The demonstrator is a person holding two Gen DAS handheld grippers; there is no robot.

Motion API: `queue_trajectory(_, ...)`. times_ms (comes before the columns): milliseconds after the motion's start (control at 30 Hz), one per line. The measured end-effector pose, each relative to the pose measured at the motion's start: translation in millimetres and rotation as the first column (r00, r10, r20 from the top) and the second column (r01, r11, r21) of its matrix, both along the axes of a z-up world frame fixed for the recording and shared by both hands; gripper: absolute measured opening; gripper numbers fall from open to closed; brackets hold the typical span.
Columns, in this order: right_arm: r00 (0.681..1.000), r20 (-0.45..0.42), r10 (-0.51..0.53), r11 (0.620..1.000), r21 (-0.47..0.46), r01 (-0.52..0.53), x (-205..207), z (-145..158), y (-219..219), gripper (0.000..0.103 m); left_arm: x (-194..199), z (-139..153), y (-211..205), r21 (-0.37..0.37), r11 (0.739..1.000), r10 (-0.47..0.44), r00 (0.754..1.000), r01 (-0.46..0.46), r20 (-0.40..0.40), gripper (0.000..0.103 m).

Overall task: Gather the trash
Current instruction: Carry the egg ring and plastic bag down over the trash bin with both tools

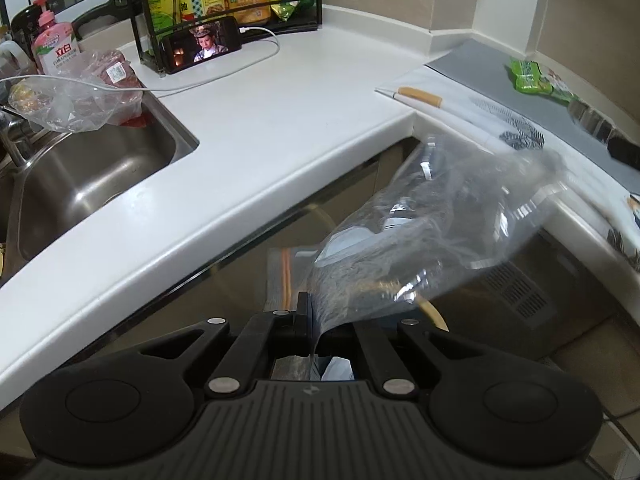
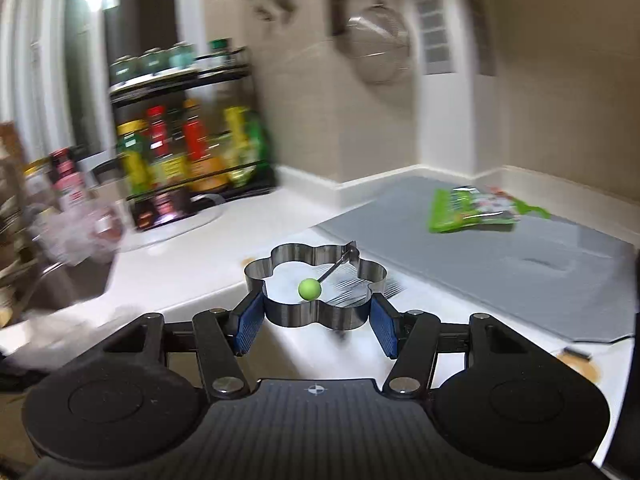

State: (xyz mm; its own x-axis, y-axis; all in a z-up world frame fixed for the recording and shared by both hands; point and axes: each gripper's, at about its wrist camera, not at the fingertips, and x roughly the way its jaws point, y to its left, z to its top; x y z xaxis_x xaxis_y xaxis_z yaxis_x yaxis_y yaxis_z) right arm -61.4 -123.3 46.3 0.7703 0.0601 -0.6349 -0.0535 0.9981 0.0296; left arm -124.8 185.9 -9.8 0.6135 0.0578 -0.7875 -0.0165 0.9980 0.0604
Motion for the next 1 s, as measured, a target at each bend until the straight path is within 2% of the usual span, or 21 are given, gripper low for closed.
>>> queue_trajectory(267, 0.986, -0.114, 0.119, 0.993, 0.031, -0.116, -40, -21, 55, 0.06, -9, -24, 0, 0.008, 1.0, -0.026, 0.999, 0.027, -0.039, 0.0)
queue_trajectory(567, 0.946, -0.29, 0.147, 0.989, 0.073, -0.131, -63, -70, 87, 0.06, -19, -46, -8, 0.005, 0.998, -0.064, 0.995, 0.065, -0.074, 0.0)
queue_trajectory(833, 0.917, -0.36, 0.173, 0.985, 0.081, -0.154, -70, -86, 101, 0.06, -26, -59, -10, 0.015, 0.998, -0.062, 0.994, 0.064, -0.089, 0.0)
queue_trajectory(1000, 0.909, -0.375, 0.184, 0.983, 0.081, -0.165, -69, -89, 106, 0.06, -29, -64, -10, 0.015, 0.997, -0.071, 0.993, 0.072, -0.1, 0.0)
